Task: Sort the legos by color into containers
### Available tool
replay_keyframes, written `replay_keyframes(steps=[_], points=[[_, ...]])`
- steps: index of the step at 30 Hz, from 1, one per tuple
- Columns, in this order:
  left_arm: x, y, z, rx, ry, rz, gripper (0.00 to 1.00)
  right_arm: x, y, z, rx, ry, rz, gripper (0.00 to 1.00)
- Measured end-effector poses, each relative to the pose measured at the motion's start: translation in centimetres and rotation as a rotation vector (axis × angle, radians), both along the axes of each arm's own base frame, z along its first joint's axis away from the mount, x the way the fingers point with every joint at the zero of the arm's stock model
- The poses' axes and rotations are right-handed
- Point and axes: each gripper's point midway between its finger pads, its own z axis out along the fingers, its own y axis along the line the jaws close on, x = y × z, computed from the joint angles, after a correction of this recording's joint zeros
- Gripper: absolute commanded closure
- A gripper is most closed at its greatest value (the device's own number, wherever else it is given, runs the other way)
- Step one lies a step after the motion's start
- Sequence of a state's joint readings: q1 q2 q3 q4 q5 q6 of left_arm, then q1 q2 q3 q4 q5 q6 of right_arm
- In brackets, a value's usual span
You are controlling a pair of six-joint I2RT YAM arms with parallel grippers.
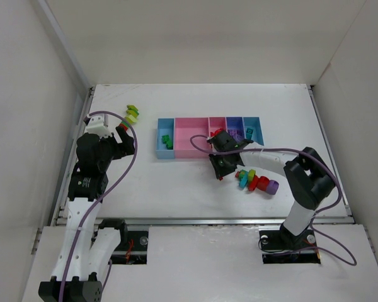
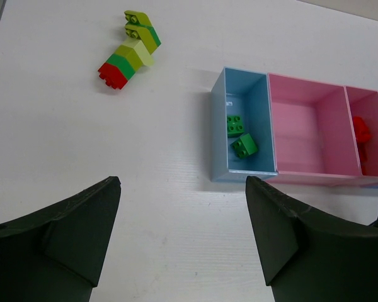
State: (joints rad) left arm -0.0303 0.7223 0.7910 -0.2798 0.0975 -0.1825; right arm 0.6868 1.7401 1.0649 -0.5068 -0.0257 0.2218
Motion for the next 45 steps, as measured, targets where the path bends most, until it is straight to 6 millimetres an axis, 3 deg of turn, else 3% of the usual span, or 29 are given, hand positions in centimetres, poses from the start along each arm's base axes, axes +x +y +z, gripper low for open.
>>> replay_keyframes(steps=[2, 3, 6, 14, 24, 37, 40, 41, 43, 45], points=[[0.0, 0.0, 0.0, 0.000, 0.000, 0.000, 0.22, 0.0, 0.1, 0.0, 0.004, -0.001, -0.004, 0.81], [0.0, 0.0, 0.0, 0.000, 0.000, 0.000, 0.22, 0.0, 0.1, 0.0, 0.005, 0.000, -0.007, 0.91], [0.0, 0.0, 0.0, 0.000, 0.000, 0.000, 0.22, 0.1, 0.2, 0.0, 0.010, -0.004, -0.012, 1.00], [0.0, 0.0, 0.0, 0.000, 0.000, 0.000, 0.22, 0.1, 0.2, 0.7, 0.006, 0.001, -0.012, 1.00], [0.0, 0.0, 0.0, 0.000, 0.000, 0.000, 0.22, 3.5, 2.8, 6.3, 0.102, -0.127, -0.004, 1.00], [0.0, 0.0, 0.0, 0.000, 0.000, 0.000, 0.22, 3.4, 2.4, 6.4, 0.092, -0.116, -0.010, 1.00], [0.0, 0.0, 0.0, 0.000, 0.000, 0.000, 0.22, 3.6, 2.0, 6.7, 0.100, -0.120, -0.031, 0.85], [0.0, 0.0, 0.0, 0.000, 0.000, 0.000, 0.22, 3.8, 1.7, 6.9, 0.105, -0.121, -0.047, 0.69], [0.0, 0.0, 0.0, 0.000, -0.001, 0.000, 0.22, 4.4, 0.8, 7.2, 0.114, -0.127, -0.089, 0.52], [0.0, 0.0, 0.1, 0.000, -0.003, 0.000, 0.22, 4.7, -0.5, 7.0, 0.109, -0.123, -0.134, 0.47]])
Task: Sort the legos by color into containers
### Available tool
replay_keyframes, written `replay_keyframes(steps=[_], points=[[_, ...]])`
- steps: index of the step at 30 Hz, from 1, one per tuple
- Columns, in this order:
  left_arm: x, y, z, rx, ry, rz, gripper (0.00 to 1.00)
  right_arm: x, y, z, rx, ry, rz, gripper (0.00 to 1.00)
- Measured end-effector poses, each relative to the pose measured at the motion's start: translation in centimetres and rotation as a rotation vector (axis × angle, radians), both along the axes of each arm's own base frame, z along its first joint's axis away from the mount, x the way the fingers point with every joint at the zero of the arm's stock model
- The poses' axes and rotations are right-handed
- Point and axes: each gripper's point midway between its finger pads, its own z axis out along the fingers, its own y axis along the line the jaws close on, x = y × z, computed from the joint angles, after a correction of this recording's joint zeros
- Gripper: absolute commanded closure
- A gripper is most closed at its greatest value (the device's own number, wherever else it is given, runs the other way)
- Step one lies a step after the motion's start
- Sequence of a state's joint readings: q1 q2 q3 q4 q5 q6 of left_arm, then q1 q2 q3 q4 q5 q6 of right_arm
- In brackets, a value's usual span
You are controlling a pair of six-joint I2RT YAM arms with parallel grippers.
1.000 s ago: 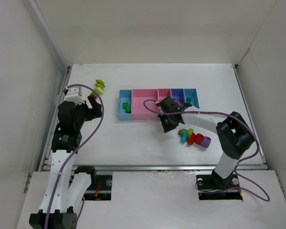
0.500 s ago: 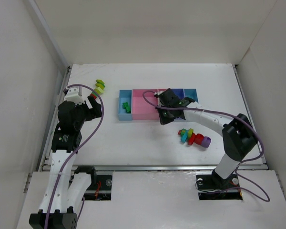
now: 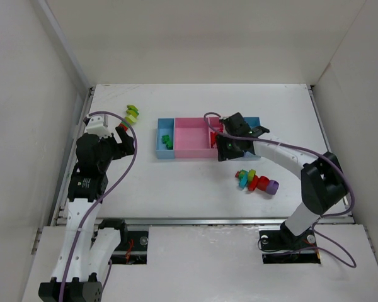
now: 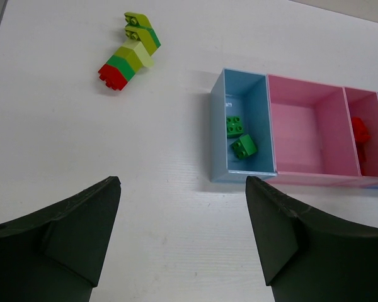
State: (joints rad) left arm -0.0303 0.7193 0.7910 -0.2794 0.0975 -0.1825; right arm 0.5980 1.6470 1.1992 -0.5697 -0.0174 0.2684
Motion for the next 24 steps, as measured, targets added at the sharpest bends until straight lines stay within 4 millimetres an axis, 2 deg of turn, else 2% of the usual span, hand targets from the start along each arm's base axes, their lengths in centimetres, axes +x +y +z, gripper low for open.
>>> replay_keyframes(steps=[3, 7, 16, 24], points=[[-0.1, 0.0, 0.1, 0.000, -0.005, 0.000, 0.22, 0.2, -2.7, -1.3, -0.024, 0.040, -0.086, 0.46], [-0.1, 0.0, 0.1, 0.000, -0.006, 0.000, 0.22, -0.8, -5.6, -3.2, -0.080, 0.108, -0.160, 0.46], [-0.1, 0.0, -0.3, -0.001, -0.001, 0.000, 0.22, -3.5, -6.9, -5.6, -0.124, 0.192, -0.177, 0.47], [-0.3, 0.0, -0.6, 0.000, 0.002, 0.000, 0.21, -4.0, -6.6, -5.9, -0.131, 0.206, -0.168, 0.48]])
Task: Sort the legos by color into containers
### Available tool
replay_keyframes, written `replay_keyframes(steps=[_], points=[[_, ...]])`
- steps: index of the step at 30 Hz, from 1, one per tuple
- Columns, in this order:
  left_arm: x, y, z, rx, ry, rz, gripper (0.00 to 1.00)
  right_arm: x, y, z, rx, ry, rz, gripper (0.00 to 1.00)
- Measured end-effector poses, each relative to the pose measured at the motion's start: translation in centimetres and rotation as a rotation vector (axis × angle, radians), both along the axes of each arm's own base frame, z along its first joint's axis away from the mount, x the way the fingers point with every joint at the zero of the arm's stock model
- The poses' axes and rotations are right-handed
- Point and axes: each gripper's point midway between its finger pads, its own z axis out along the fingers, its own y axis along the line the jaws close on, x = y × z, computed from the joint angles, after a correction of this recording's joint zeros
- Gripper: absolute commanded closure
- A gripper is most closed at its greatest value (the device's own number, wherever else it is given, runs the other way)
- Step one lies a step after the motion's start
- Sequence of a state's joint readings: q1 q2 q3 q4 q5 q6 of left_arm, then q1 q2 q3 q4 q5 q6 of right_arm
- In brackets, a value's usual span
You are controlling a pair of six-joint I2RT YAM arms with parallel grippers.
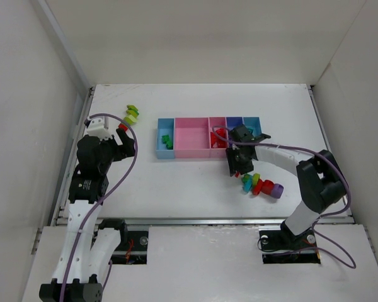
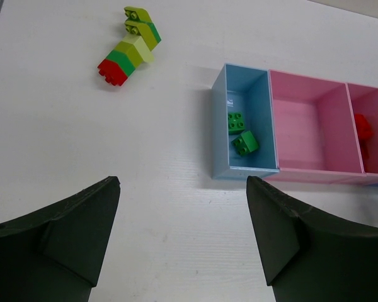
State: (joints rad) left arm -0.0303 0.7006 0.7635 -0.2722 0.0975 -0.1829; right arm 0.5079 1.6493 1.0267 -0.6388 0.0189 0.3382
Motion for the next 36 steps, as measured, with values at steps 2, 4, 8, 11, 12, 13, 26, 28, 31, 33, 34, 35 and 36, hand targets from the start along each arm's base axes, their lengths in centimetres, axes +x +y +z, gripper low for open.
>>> replay_keyframes(steps=[2, 4, 8, 11, 12, 13, 26, 28, 31, 33, 34, 35, 36], points=[[0.0, 0.0, 0.1, 0.000, -0.003, 0.000, 0.21, -0.2, 0.1, -0.3, -0.004, 0.009, 0.000, 0.48], [-0.1, 0.0, 0.1, 0.000, -0.005, 0.000, 0.21, -0.4, 0.0, -0.9, -0.008, 0.022, -0.006, 0.48], [-0.1, 0.0, 0.1, 0.000, -0.005, 0.000, 0.21, -0.6, -0.1, -1.3, -0.010, 0.030, -0.017, 0.48], [-0.1, 0.0, 0.1, 0.000, -0.005, 0.000, 0.21, -0.5, -0.1, -1.3, -0.014, 0.029, -0.021, 0.53], [-0.1, 0.0, 0.1, 0.000, -0.005, 0.000, 0.21, -0.3, -0.1, -1.3, -0.015, 0.028, -0.022, 0.57], [-0.1, 0.0, 0.1, 0.000, -0.006, 0.000, 0.21, -0.2, 0.0, -1.3, -0.017, 0.027, -0.022, 0.62], [-0.2, 0.4, 0.3, -0.001, -0.013, 0.013, 0.21, 0.3, 1.3, -0.7, -0.012, 0.001, 0.062, 1.00], [-0.2, 0.4, 0.3, -0.001, -0.014, 0.013, 0.21, 0.8, 3.2, 0.5, 0.004, -0.037, 0.135, 1.00], [-0.2, 0.3, 0.3, -0.003, -0.014, 0.014, 0.21, 2.3, 7.0, 3.8, 0.065, -0.149, 0.232, 1.00], [-0.2, 0.3, 0.3, -0.006, -0.016, 0.013, 0.21, 3.7, 8.6, 6.3, 0.109, -0.226, 0.245, 1.00], [-0.2, 0.3, 0.3, -0.007, -0.016, 0.012, 0.21, 4.8, 9.0, 7.6, 0.127, -0.265, 0.235, 1.00], [-0.1, 0.3, 0.3, -0.008, -0.016, 0.011, 0.21, 6.0, 9.1, 8.9, 0.142, -0.301, 0.219, 1.00], [-0.1, 0.3, 0.4, -0.008, -0.017, 0.011, 0.21, 7.5, 9.1, 10.0, 0.153, -0.335, 0.196, 1.00]])
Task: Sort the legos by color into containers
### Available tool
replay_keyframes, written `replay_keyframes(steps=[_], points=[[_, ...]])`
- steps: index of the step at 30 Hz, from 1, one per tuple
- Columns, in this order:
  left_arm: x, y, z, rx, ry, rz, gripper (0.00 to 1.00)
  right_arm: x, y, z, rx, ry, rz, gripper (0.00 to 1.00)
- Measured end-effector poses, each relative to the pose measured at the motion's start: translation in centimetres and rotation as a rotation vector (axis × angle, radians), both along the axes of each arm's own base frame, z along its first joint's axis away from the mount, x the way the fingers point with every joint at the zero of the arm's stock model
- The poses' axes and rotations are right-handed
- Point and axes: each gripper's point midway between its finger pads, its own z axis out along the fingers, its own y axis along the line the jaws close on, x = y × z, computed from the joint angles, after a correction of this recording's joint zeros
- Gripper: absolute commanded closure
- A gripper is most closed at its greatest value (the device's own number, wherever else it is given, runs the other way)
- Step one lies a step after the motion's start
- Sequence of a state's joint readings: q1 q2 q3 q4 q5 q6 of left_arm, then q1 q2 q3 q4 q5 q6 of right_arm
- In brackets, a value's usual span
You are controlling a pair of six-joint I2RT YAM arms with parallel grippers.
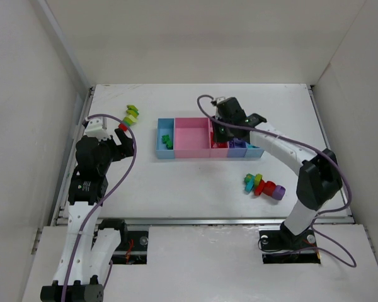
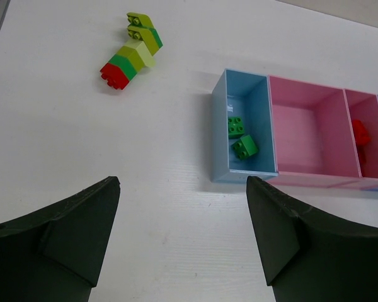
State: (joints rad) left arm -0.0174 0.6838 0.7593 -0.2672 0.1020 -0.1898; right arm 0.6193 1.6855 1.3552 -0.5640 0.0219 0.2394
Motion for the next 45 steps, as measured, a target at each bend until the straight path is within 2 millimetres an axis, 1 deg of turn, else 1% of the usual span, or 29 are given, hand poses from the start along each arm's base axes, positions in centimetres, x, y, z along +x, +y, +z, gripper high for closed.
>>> replay_keyframes(steps=[1, 2, 3, 5, 6, 7, 8, 9, 11, 12, 14, 20, 23, 28, 31, 33, 35, 36, 39, 42, 45], points=[[0.0, 0.0, 0.0, 0.000, -0.001, 0.000, 0.21, 1.4, -0.3, 0.9, 0.012, -0.025, -0.025, 0.99], [0.0, 0.0, 0.0, -0.001, -0.001, 0.000, 0.21, 3.1, -0.6, 1.6, 0.015, -0.048, -0.055, 0.90], [0.0, 0.0, 0.0, -0.002, -0.001, 0.000, 0.21, 4.3, -0.8, 1.9, 0.014, -0.059, -0.075, 0.82], [0.0, 0.0, 0.0, -0.003, -0.001, 0.000, 0.21, 6.7, -1.4, 1.7, 0.003, -0.074, -0.119, 0.67], [0.0, 0.0, 0.0, -0.003, -0.001, 0.001, 0.21, 7.4, -1.7, 1.2, -0.008, -0.069, -0.134, 0.65], [0.0, 0.1, 0.0, -0.003, -0.001, 0.004, 0.21, 7.9, -1.9, 0.4, -0.018, -0.059, -0.141, 0.58], [0.0, 0.1, 0.0, -0.003, -0.001, 0.005, 0.21, 8.1, -2.1, -0.3, -0.029, -0.045, -0.148, 0.58], [0.0, 0.1, 0.0, -0.004, -0.001, 0.006, 0.21, 8.2, -2.6, -1.2, -0.045, -0.024, -0.153, 0.48], [0.0, 0.1, 0.0, -0.004, -0.001, 0.006, 0.21, 8.2, -3.0, -2.6, -0.063, 0.011, -0.159, 0.39], [0.0, 0.1, 0.0, -0.004, -0.001, 0.006, 0.21, 8.2, -3.3, -3.1, -0.072, 0.024, -0.162, 0.35], [0.0, 0.1, 0.0, -0.004, -0.001, 0.006, 0.21, 8.1, -3.1, -3.1, -0.069, 0.031, -0.148, 0.29], [0.0, 0.1, 0.0, -0.004, -0.001, 0.005, 0.21, 8.3, -3.1, -1.6, -0.067, -0.005, -0.119, 0.29], [0.0, 0.1, 0.0, -0.004, -0.001, 0.006, 0.21, 8.3, -3.1, -0.3, -0.058, -0.033, -0.113, 0.29], [0.2, 0.1, -0.2, -0.002, 0.007, 0.005, 0.21, 7.9, -3.0, 3.5, -0.003, -0.104, -0.099, 0.29], [0.7, 0.3, -0.6, 0.013, 0.019, 0.008, 0.21, 7.3, -2.8, 6.0, 0.041, -0.143, -0.079, 0.27], [1.3, 0.5, -1.1, 0.037, 0.030, 0.005, 0.21, 7.2, -2.5, 7.3, 0.066, -0.171, -0.060, 0.22], [2.2, 0.7, -1.7, 0.073, 0.044, -0.002, 0.19, 7.3, -2.3, 7.9, 0.070, -0.187, -0.041, 0.20], [2.7, 0.9, -2.2, 0.096, 0.055, -0.006, 0.11, 7.4, -2.3, 8.1, 0.068, -0.194, -0.029, 0.18], [4.4, 1.5, -4.2, 0.178, 0.107, -0.026, 0.01, 7.4, -2.2, 8.8, 0.057, -0.212, 0.001, 0.13], [6.0, 2.3, -7.0, 0.277, 0.196, -0.057, 0.01, 8.2, -2.0, 10.5, 0.053, -0.257, 0.029, 0.13], [8.3, 3.1, -9.2, 0.374, 0.282, -0.090, 0.01, 9.7, -1.5, 12.4, 0.062, -0.309, 0.053, 0.13]])
